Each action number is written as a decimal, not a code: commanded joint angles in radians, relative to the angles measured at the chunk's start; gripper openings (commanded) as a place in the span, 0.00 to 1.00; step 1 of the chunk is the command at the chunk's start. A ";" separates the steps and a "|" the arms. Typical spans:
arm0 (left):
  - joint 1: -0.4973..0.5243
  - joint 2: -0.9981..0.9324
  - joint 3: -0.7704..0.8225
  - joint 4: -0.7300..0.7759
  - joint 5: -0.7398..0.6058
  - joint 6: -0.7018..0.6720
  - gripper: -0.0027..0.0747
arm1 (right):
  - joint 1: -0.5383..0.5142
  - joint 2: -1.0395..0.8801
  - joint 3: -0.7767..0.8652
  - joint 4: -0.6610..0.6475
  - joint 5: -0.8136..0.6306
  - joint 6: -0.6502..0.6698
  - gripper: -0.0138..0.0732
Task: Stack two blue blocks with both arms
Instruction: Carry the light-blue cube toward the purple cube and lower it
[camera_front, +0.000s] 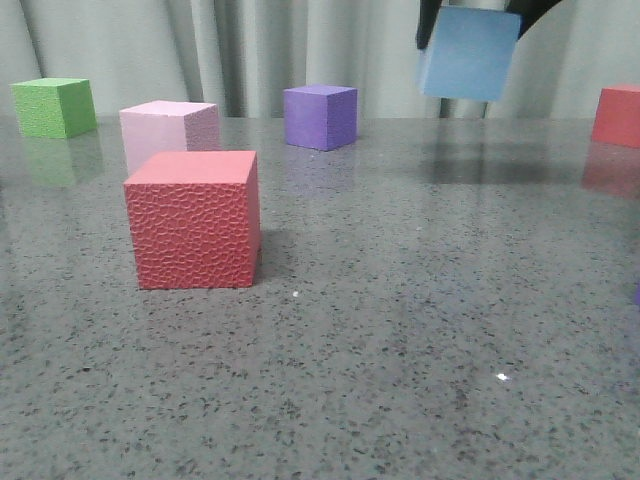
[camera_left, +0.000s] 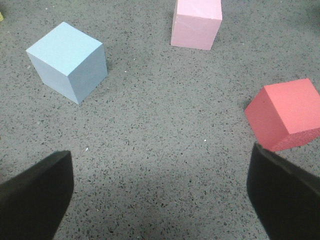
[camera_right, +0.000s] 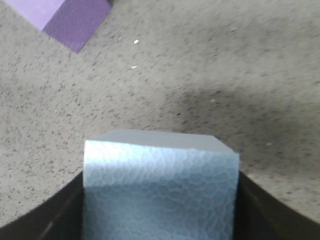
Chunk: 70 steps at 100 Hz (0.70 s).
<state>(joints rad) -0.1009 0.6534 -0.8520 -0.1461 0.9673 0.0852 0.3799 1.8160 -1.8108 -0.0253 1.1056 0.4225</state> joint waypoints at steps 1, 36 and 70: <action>-0.007 0.005 -0.036 -0.012 -0.059 -0.003 0.90 | 0.023 -0.026 -0.036 -0.010 -0.056 0.021 0.48; -0.007 0.005 -0.036 -0.012 -0.059 -0.003 0.90 | 0.110 0.057 -0.038 -0.010 -0.093 0.103 0.48; -0.007 0.005 -0.036 -0.012 -0.059 -0.003 0.90 | 0.134 0.099 -0.092 -0.003 -0.084 0.130 0.48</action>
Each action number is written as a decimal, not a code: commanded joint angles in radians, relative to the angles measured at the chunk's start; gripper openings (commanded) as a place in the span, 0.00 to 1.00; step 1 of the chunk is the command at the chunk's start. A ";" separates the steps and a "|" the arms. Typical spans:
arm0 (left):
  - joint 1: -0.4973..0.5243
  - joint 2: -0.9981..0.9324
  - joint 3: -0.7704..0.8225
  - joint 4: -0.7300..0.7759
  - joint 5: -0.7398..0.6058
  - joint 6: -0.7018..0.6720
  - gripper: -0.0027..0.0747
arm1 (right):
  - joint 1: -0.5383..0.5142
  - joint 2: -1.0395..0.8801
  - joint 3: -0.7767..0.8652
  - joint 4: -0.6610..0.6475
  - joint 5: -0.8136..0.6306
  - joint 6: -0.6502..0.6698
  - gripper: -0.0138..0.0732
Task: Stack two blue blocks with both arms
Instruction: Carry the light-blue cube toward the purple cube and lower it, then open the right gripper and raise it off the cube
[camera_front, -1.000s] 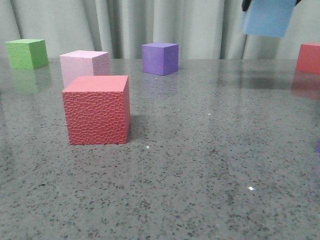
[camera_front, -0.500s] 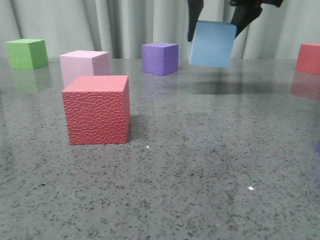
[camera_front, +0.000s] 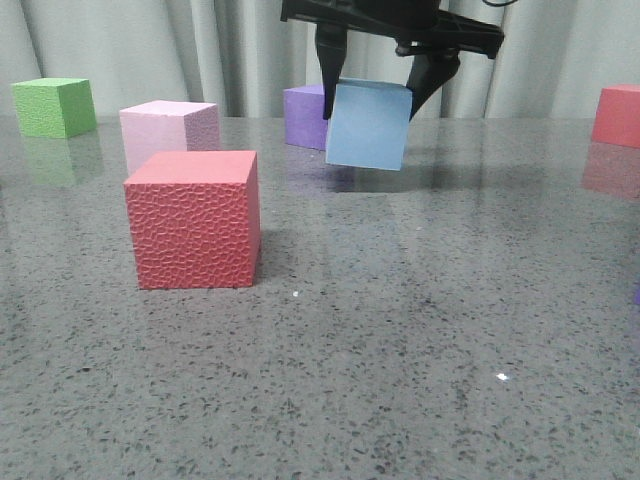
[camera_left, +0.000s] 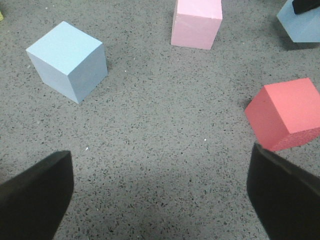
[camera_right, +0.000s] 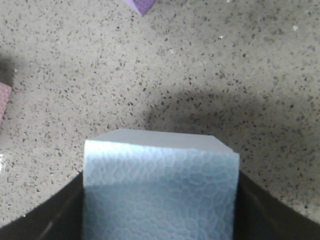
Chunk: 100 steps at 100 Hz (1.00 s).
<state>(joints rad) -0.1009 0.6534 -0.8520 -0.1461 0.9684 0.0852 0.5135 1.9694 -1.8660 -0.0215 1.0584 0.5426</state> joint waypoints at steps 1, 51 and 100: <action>-0.007 0.005 -0.036 -0.012 -0.060 -0.003 0.90 | 0.000 -0.054 -0.037 -0.007 -0.037 0.010 0.48; -0.007 0.005 -0.036 -0.012 -0.060 -0.003 0.90 | 0.001 -0.007 -0.037 0.005 -0.035 0.013 0.48; -0.007 0.005 -0.036 -0.012 -0.060 -0.003 0.90 | 0.001 0.002 -0.037 0.022 -0.029 0.013 0.82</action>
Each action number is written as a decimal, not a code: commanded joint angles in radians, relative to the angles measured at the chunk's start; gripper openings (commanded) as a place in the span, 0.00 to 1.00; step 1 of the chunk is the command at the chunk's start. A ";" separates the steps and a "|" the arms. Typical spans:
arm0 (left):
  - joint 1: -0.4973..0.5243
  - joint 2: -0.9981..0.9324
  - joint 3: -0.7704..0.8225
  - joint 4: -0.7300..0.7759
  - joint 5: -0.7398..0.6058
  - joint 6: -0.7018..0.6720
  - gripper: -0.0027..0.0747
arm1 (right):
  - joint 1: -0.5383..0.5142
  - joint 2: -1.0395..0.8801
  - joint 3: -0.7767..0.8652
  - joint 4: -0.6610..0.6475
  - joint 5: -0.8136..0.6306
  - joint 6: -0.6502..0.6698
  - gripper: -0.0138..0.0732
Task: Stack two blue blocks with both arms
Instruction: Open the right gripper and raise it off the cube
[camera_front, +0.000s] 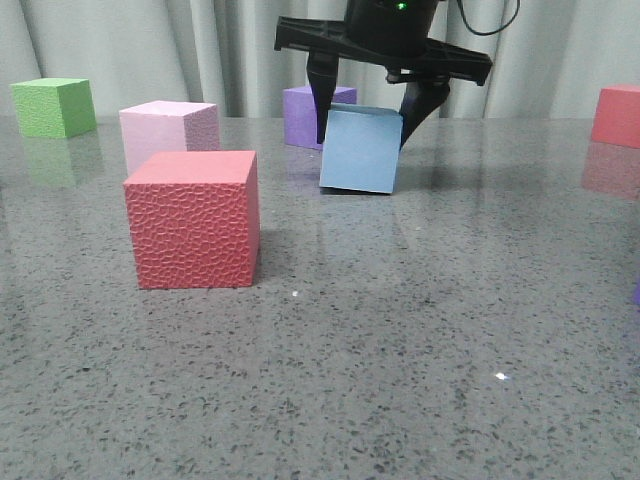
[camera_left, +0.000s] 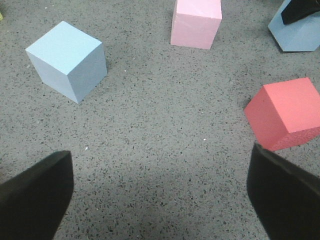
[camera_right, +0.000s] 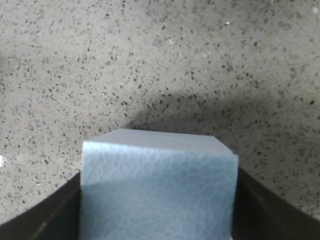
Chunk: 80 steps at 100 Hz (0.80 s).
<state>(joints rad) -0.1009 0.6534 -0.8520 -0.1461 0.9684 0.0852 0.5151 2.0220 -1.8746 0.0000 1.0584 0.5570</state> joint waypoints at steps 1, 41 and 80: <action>-0.007 0.005 -0.036 -0.012 -0.060 -0.003 0.90 | -0.001 -0.051 -0.028 0.000 -0.028 -0.001 0.83; -0.007 0.005 -0.036 -0.012 -0.060 -0.003 0.90 | -0.001 -0.065 -0.074 0.000 0.014 -0.002 0.85; -0.007 0.005 -0.036 -0.012 -0.060 -0.003 0.90 | -0.001 -0.099 -0.255 -0.059 0.149 -0.118 0.85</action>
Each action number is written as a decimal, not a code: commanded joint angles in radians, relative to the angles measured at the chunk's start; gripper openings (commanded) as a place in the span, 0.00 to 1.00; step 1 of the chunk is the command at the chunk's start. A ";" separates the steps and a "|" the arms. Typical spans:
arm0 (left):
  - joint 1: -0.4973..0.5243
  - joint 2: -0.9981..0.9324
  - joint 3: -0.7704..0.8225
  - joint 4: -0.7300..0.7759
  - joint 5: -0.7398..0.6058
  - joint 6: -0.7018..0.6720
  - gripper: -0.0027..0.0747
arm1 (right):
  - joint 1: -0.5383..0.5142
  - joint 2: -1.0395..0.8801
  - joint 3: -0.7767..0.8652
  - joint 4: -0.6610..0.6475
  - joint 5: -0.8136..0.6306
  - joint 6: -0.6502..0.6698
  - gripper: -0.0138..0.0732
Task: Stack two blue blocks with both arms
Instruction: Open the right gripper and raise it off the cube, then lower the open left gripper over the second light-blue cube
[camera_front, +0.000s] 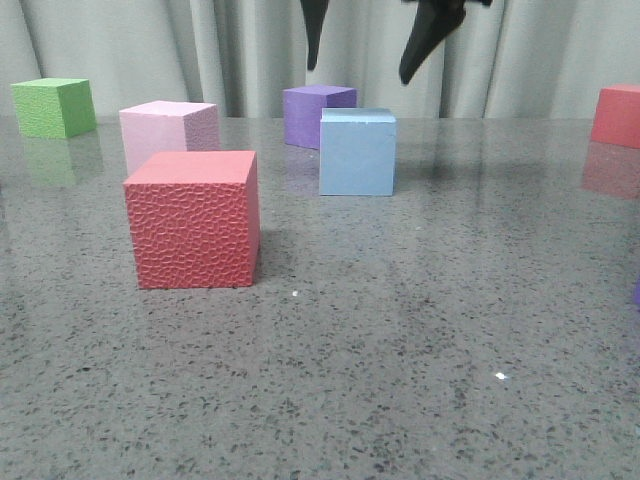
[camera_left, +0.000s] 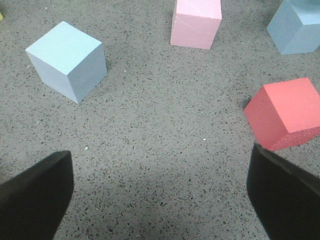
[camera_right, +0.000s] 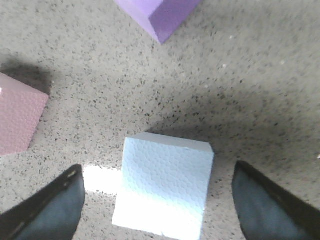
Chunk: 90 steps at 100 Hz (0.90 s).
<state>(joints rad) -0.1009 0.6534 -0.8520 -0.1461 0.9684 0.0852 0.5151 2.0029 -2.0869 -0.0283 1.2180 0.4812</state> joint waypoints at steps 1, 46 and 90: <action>-0.007 0.005 -0.036 -0.012 -0.060 -0.003 0.90 | -0.001 -0.081 -0.043 -0.032 -0.011 -0.045 0.85; -0.007 0.005 -0.036 -0.012 -0.053 -0.003 0.90 | -0.065 -0.205 -0.025 -0.076 0.002 -0.181 0.85; -0.007 0.005 -0.036 -0.012 -0.053 -0.003 0.90 | -0.244 -0.556 0.396 -0.080 -0.136 -0.241 0.85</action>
<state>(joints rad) -0.1009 0.6534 -0.8527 -0.1461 0.9757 0.0852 0.3079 1.5754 -1.7604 -0.0864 1.1708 0.2549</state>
